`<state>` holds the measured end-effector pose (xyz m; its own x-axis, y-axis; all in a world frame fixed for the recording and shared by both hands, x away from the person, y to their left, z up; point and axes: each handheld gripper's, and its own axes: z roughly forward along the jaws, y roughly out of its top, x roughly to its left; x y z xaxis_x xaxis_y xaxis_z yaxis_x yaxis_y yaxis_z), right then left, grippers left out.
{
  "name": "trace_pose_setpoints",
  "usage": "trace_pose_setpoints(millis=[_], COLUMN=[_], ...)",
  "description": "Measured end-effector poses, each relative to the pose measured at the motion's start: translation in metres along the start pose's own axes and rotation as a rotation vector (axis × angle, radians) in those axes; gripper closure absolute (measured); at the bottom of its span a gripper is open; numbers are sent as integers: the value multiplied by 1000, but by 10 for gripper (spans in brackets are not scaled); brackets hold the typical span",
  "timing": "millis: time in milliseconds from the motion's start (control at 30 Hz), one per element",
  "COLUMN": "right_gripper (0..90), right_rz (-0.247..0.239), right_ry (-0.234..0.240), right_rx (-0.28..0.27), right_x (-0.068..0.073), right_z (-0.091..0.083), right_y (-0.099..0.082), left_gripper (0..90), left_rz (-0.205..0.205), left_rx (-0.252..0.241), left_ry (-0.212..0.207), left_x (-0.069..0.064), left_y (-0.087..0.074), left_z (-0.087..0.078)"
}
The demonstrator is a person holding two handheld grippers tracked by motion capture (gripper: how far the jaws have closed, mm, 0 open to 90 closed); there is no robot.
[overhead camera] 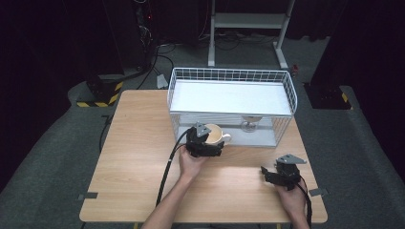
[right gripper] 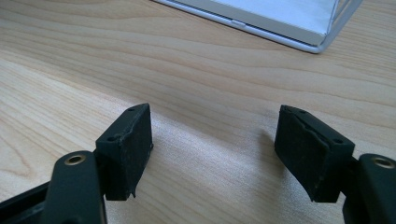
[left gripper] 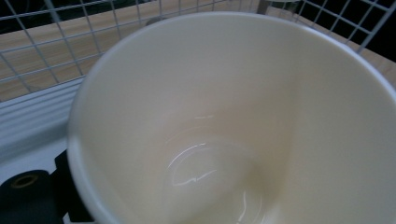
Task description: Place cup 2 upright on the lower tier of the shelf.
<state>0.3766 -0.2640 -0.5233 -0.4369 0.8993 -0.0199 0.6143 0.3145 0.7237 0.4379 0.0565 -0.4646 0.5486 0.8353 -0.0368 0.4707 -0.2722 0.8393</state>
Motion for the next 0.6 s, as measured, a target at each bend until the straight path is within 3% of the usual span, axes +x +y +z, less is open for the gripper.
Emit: trace_pose_setpoints(millis=[133, 267, 367, 433, 600], right_gripper=[280, 280, 279, 279, 284], right_rz=[4, -3, -4, -4, -11], right_ry=[-2, 2, 2, 1, 7], right_rx=[0, 1, 0, 0, -1], right_x=[0, 0, 0, 0, 0], right_z=[0, 0, 0, 0, 0], right_y=[0, 0, 0, 0, 0], left_gripper=[89, 89, 89, 89, 89], left_rz=[-24, -11, -32, -18, -44], left_rx=[-12, 0, -10, -2, -12], left_ry=[-7, 3, -10, 4, 11], left_x=[6, 12, 16, 18, 22], left_y=[1, 5, 5, 4, 2], left_z=[6, 11, 14, 16, 22])
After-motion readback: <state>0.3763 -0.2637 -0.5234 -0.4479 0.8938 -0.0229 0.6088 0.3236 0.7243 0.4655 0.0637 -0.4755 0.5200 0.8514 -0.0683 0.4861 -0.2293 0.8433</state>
